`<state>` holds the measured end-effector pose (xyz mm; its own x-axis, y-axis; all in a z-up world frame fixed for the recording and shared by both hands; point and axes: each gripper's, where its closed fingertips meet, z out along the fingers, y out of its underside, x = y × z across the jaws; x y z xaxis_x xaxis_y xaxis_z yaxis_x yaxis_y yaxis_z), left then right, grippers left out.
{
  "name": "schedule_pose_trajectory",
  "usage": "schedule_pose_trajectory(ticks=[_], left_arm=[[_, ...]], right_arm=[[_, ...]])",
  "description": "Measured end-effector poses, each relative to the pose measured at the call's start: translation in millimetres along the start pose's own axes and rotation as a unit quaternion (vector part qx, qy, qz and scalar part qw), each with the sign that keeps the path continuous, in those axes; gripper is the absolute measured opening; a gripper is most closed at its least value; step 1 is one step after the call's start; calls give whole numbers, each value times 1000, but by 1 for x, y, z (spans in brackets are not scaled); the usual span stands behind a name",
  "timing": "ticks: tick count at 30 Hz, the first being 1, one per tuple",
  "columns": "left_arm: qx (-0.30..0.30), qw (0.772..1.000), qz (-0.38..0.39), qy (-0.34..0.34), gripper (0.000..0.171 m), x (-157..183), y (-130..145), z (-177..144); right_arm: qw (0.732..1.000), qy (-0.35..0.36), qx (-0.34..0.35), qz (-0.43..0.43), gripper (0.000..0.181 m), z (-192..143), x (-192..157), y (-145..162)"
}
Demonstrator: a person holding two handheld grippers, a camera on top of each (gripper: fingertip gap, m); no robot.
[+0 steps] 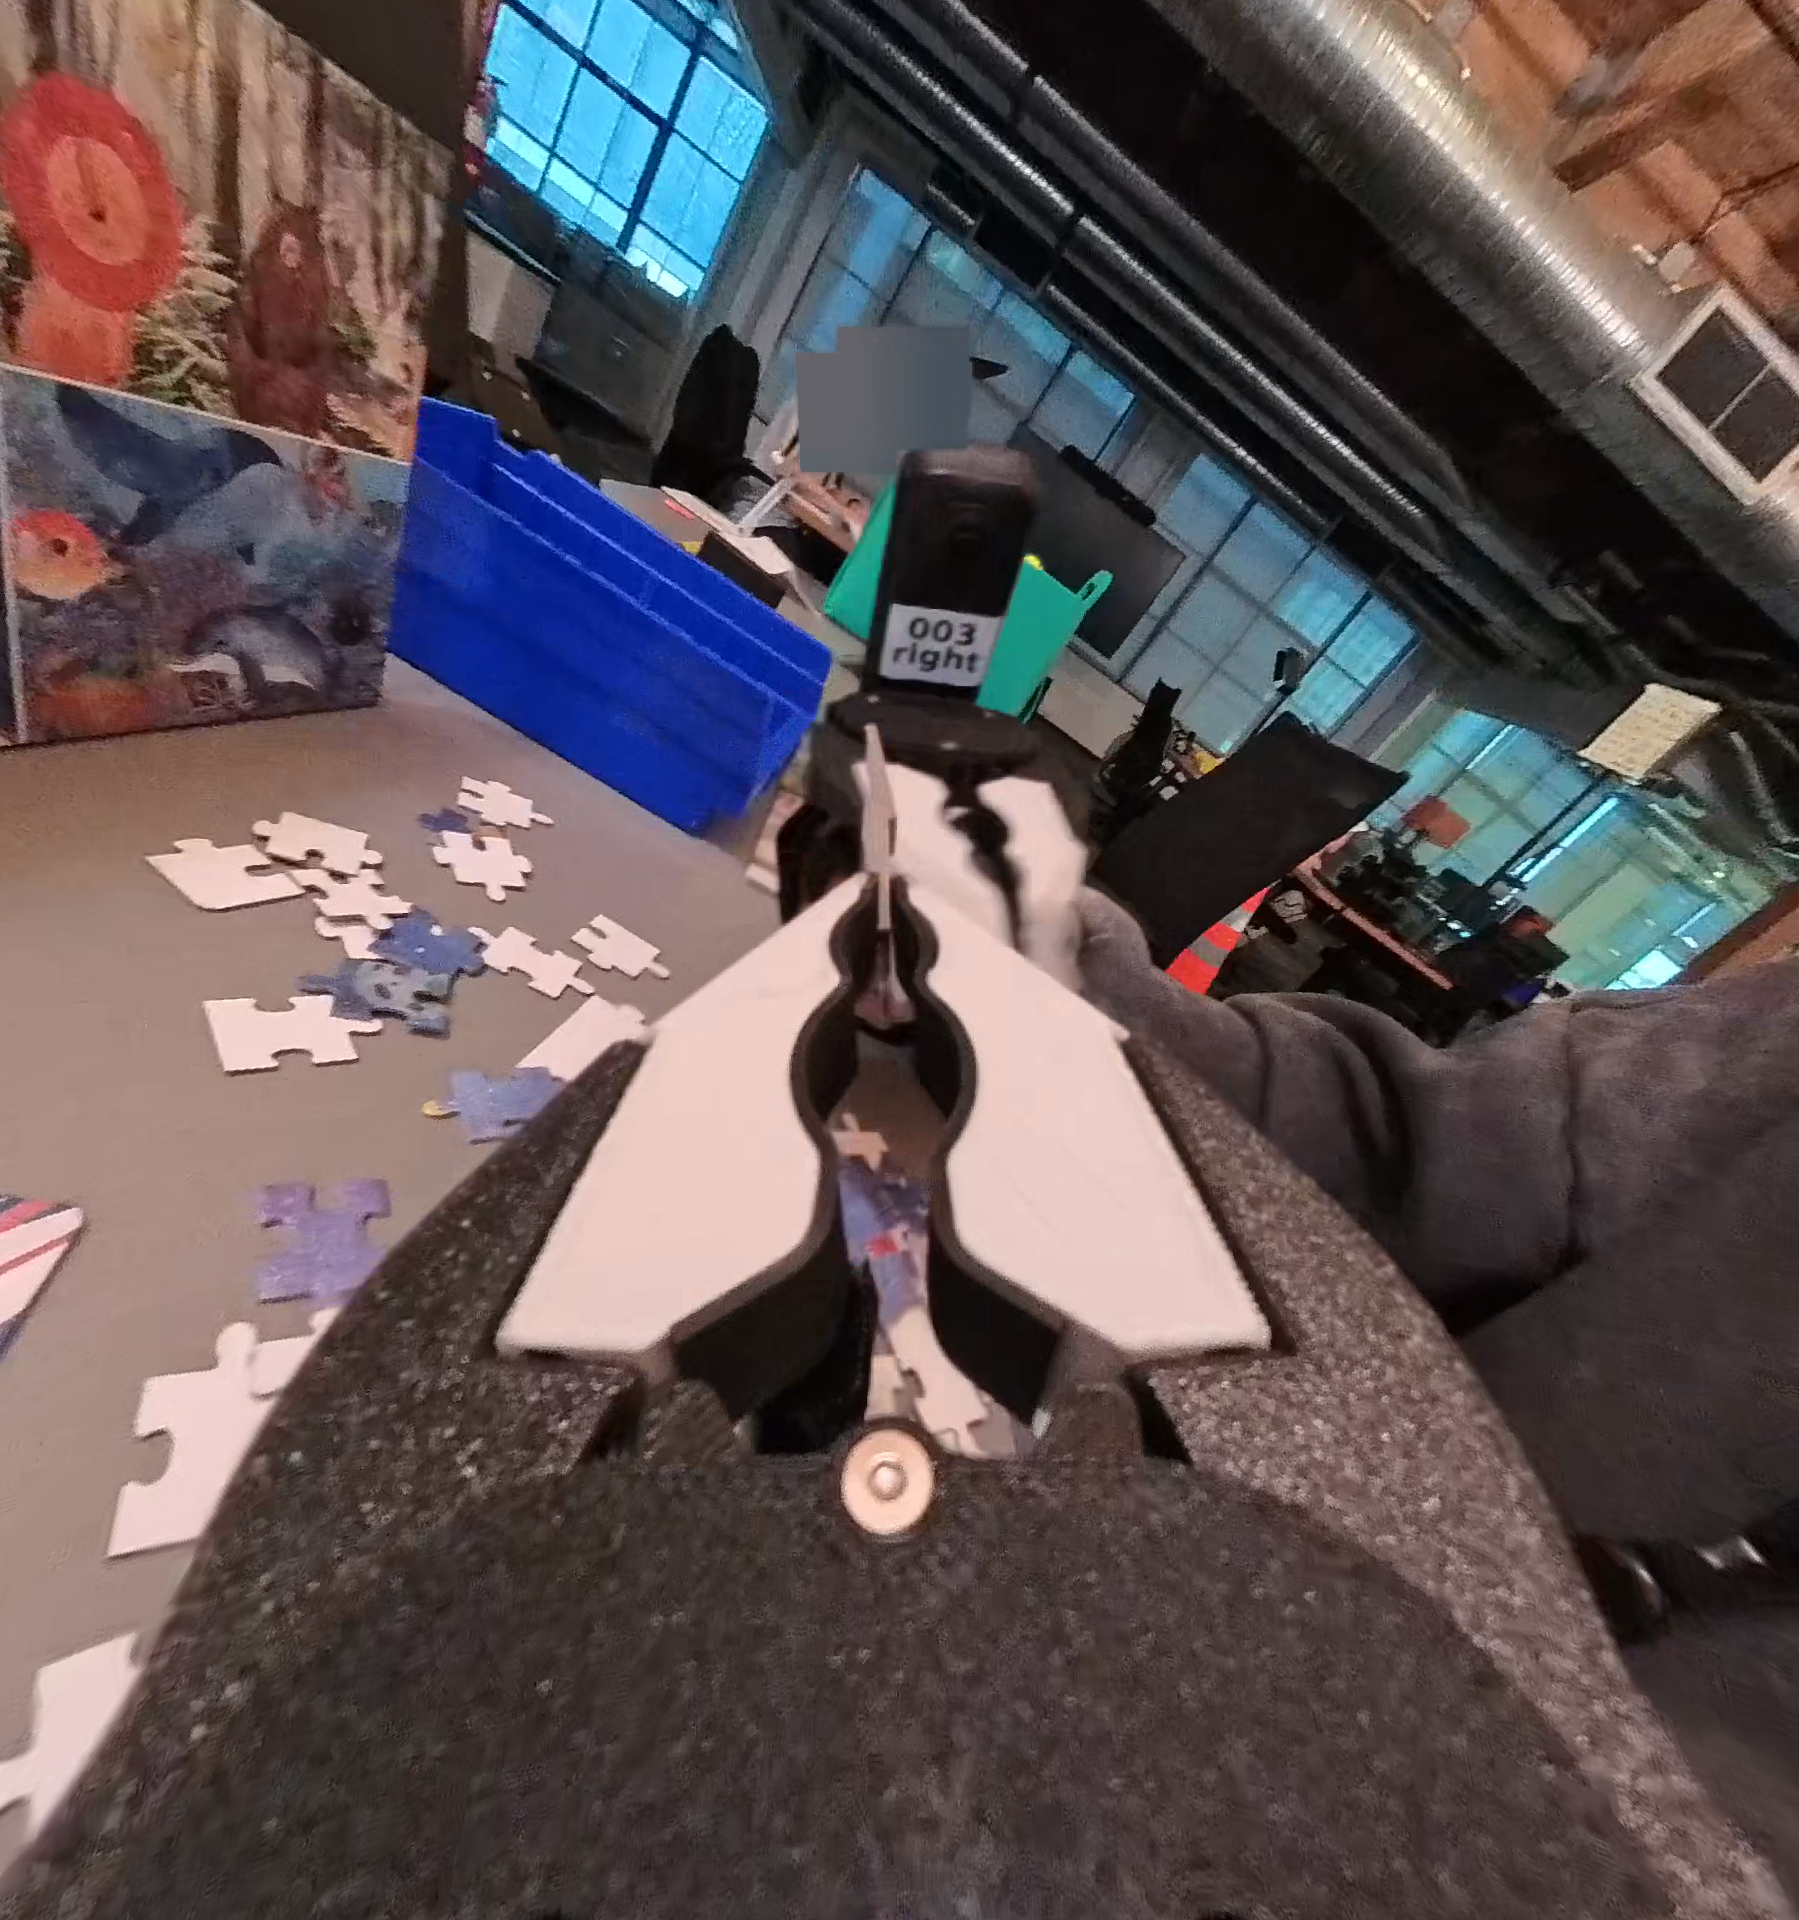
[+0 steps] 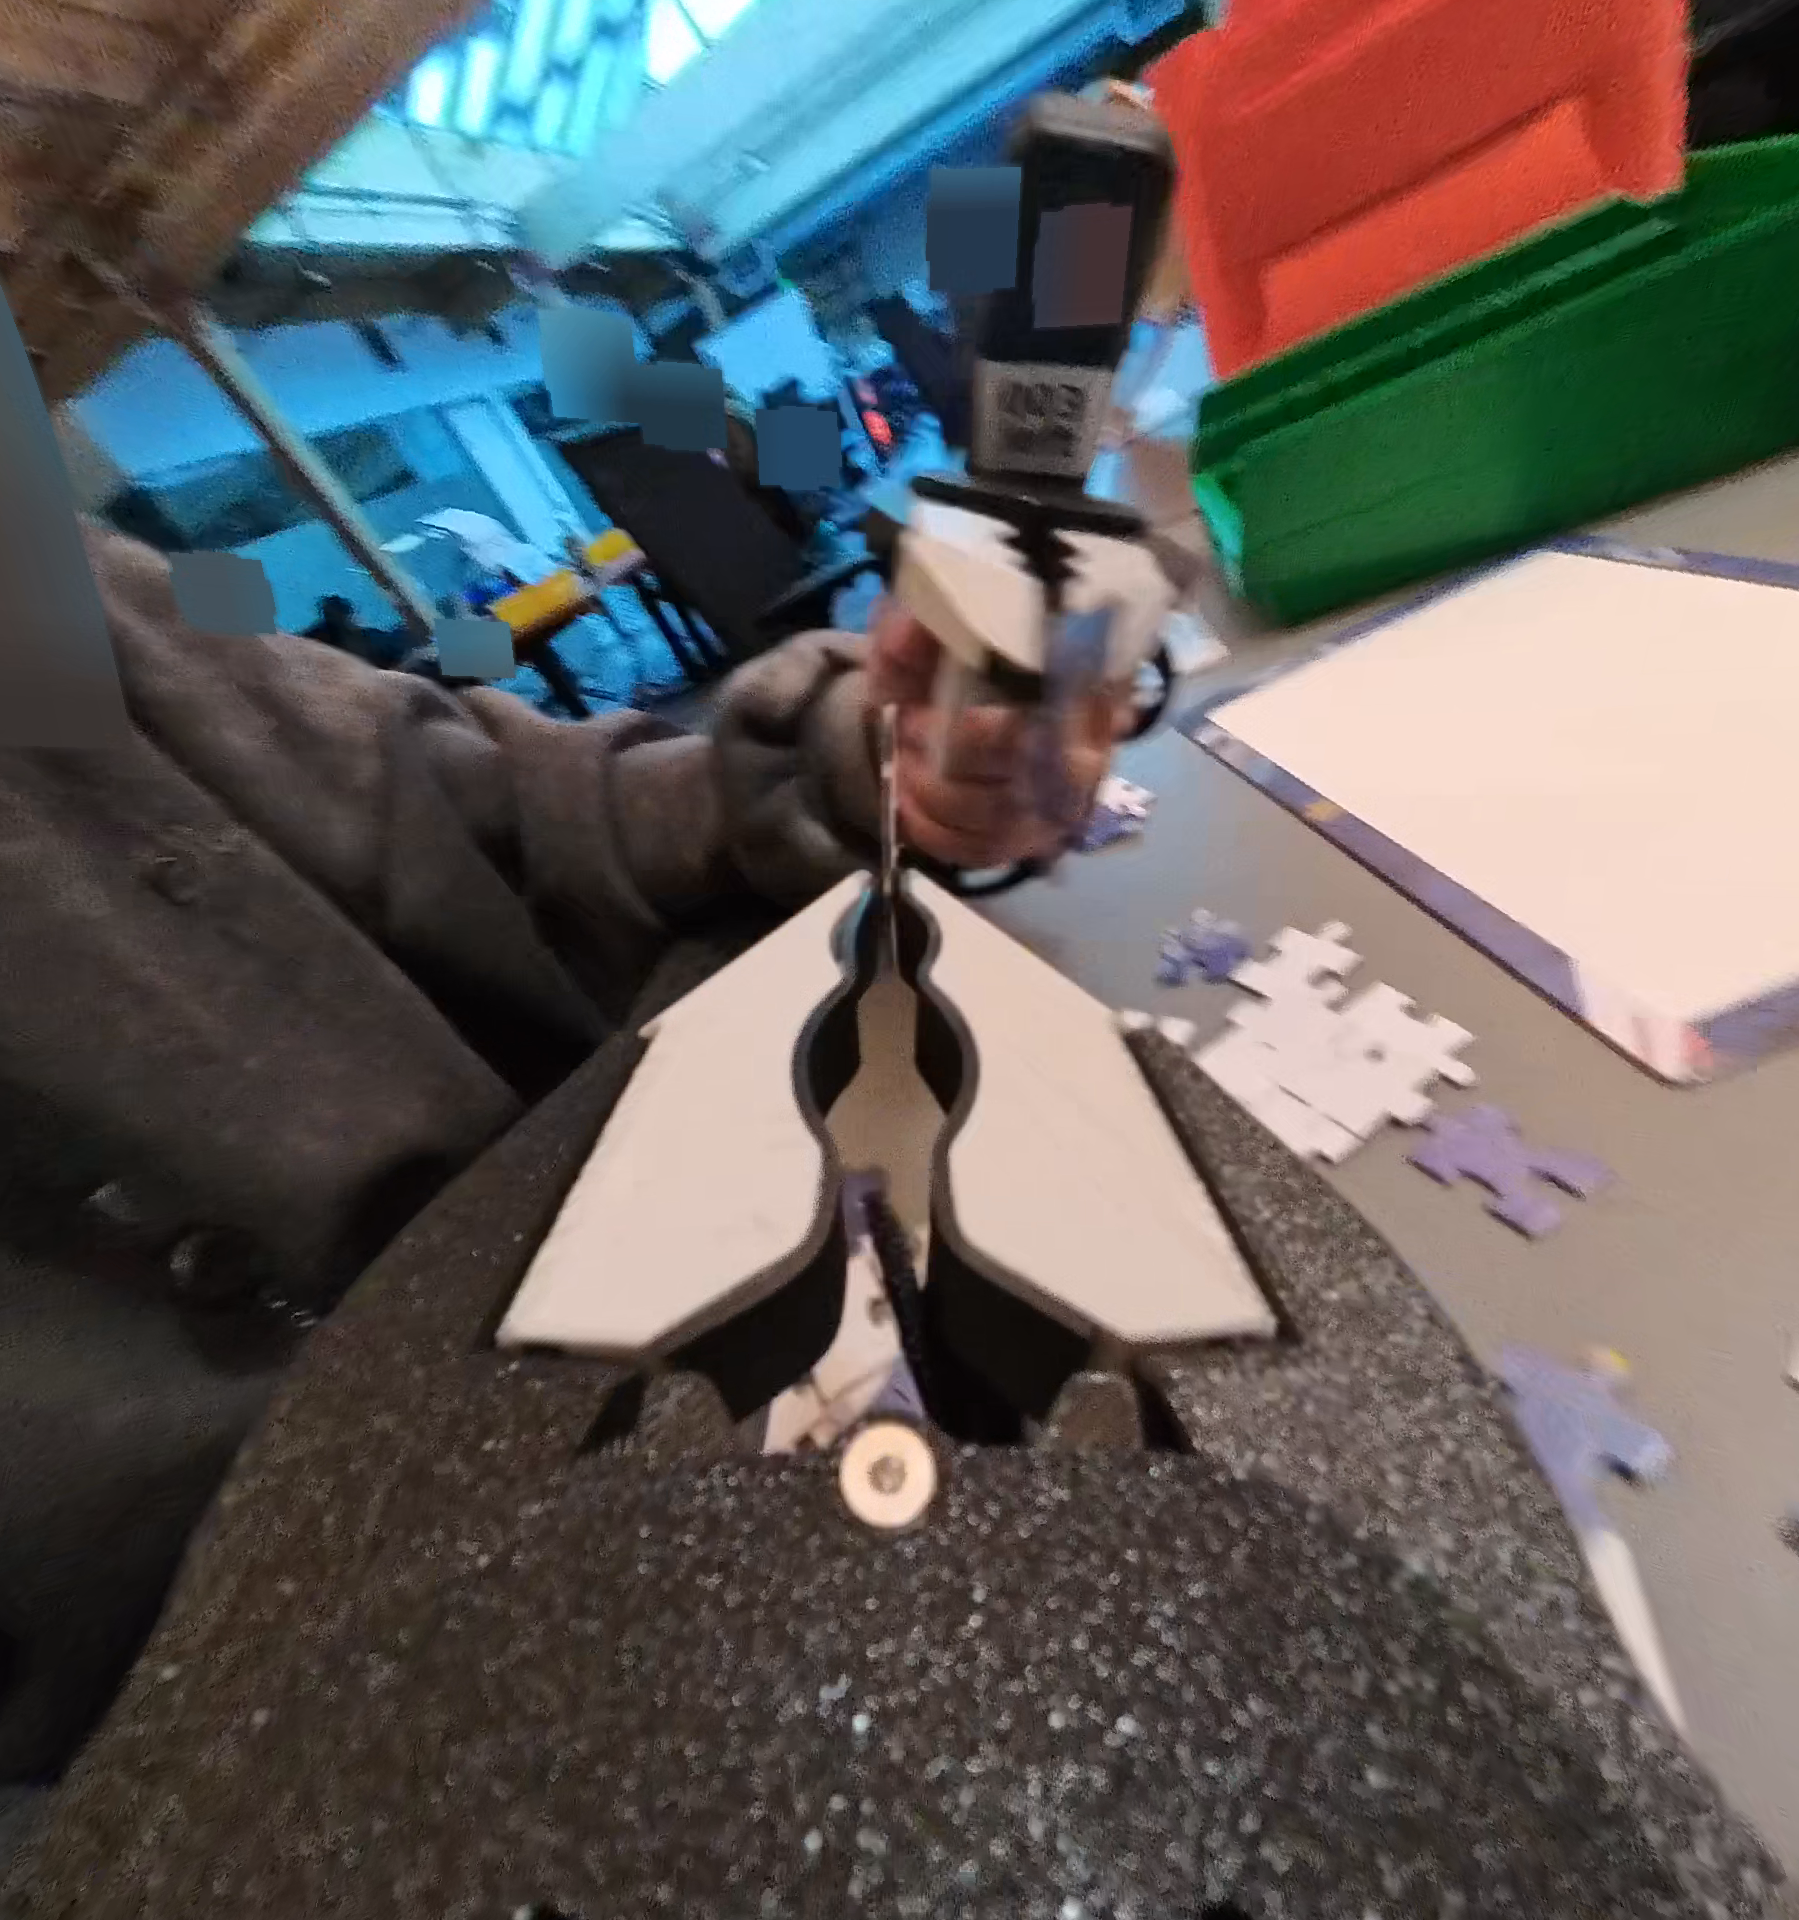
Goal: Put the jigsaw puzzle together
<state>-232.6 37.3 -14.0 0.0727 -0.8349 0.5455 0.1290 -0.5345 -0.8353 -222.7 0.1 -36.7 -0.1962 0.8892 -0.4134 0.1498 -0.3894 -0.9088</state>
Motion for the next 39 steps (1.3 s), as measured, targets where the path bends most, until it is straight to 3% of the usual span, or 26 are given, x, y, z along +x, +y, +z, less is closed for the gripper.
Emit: schedule_pose_trajectory(ticks=[2, 6, 9, 10, 14, 17, 19, 21, 23, 24, 26, 27, 28, 29, 34, 36, 39], left_arm=[[-2, 1000, -18, -5, 1, -9, 4, -1], [2, 999, -43, 19, 0, -5, 7, 3], [-3, 999, -33, 30, 1, 2, 7, 4], [-6, 999, -33, 39, 1, 5, 8, 3], [-25, 999, -23, 20, 1, -1, 16, 7], [-75, 996, 8, -49, 1, -23, 32, 8], [-160, 971, 67, -167, 1, -57, 52, -5], [-247, 913, 157, -285, 1, -89, 61, -37], [-315, 860, 199, -350, 1, -101, 65, -72], [-342, 854, 192, -341, 1, -96, 74, -81], [-391, 867, 156, -266, 6, -72, 102, -85], [-408, 868, 149, -241, 27, -63, 113, -87], [-422, 861, 154, -239, 47, -63, 118, -90], [-419, 855, 167, -255, 51, -69, 115, -91], [-392, 878, 169, -215, 50, -61, 118, -59], [-398, 869, 192, -221, 50, -66, 123, -51], [-401, 861, 215, -228, 50, -71, 127, -44]], right_arm=[[997, -69, 13, 14, 1, 3, -26, -7], [995, 101, -19, -4, 3, -7, 30, 4], [988, 144, 51, 32, 12, -29, 48, -18], [982, 172, 76, 37, 5, -40, 57, -24], [983, 165, 72, 21, 0, -46, 51, -26], [989, 145, 31, 5, 14, -31, 38, -18], [971, 237, -14, -26, 11, -37, 61, -7], [929, 353, -85, -68, 5, -55, 93, 11], [920, 357, -141, -75, 12, -50, 100, 31], [938, 304, -156, -61, 22, -32, 89, 42], [958, 213, -191, -21, 40, 2, 69, 66], [951, 198, -236, -17, 45, 10, 66, 83], [939, 196, -281, -24, 49, 13, 65, 100], [928, 206, -309, -36, 51, 13, 68, 110], [902, 260, -335, -82, 54, 8, 86, 114], [889, 284, -343, -101, 44, 4, 93, 112], [891, 287, -339, -94, 42, 1, 93, 110]])
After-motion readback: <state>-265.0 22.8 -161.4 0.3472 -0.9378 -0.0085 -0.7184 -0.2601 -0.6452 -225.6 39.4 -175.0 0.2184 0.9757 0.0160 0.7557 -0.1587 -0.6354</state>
